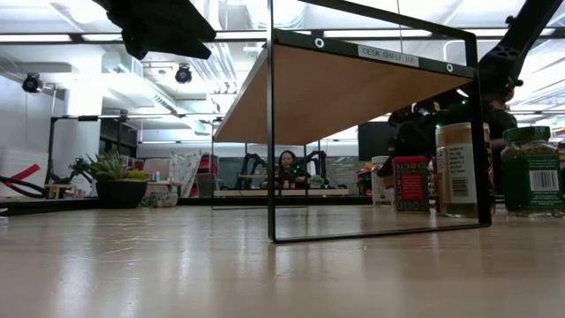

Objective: Shelf spices
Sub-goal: Remove the transparent seasoning bottle from the shelf, then put the green seasoning bottle on the shelf

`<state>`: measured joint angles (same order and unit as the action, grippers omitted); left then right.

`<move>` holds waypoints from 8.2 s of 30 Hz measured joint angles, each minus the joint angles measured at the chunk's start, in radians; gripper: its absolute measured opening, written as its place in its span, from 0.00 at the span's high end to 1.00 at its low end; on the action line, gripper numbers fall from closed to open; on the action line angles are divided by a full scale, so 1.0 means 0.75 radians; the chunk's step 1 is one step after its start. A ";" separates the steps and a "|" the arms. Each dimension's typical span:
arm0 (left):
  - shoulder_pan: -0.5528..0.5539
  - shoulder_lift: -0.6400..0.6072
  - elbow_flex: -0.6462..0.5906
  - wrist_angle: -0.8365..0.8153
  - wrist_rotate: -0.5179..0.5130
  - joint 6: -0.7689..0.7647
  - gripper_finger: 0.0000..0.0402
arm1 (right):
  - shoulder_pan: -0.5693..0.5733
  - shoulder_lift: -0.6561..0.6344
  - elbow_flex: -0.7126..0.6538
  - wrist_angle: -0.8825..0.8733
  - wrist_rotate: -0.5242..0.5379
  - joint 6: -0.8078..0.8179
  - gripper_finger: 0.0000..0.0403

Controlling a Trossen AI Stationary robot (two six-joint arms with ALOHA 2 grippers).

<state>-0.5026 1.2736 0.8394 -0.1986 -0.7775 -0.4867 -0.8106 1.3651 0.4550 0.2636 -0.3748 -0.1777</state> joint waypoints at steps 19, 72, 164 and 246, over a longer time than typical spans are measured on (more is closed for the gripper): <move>0.000 0.000 0.000 0.000 0.003 0.005 0.49 | -0.047 0.000 -0.070 0.096 0.001 -0.007 0.58; -0.001 0.000 0.000 0.001 0.017 0.008 0.49 | -0.044 -0.089 -0.069 0.171 -0.050 0.155 0.27; 0.124 0.000 0.307 -0.247 -0.012 0.173 0.49 | 1.582 -0.367 0.602 -2.113 0.800 1.201 0.44; 0.122 0.001 0.300 -0.319 0.119 0.017 0.49 | 1.534 -0.320 1.177 -2.035 0.753 0.349 0.56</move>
<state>-0.4114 1.2739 1.0645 -0.4377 -0.6880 -0.4736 0.3401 1.1252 1.3380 -1.2625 0.1898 0.0843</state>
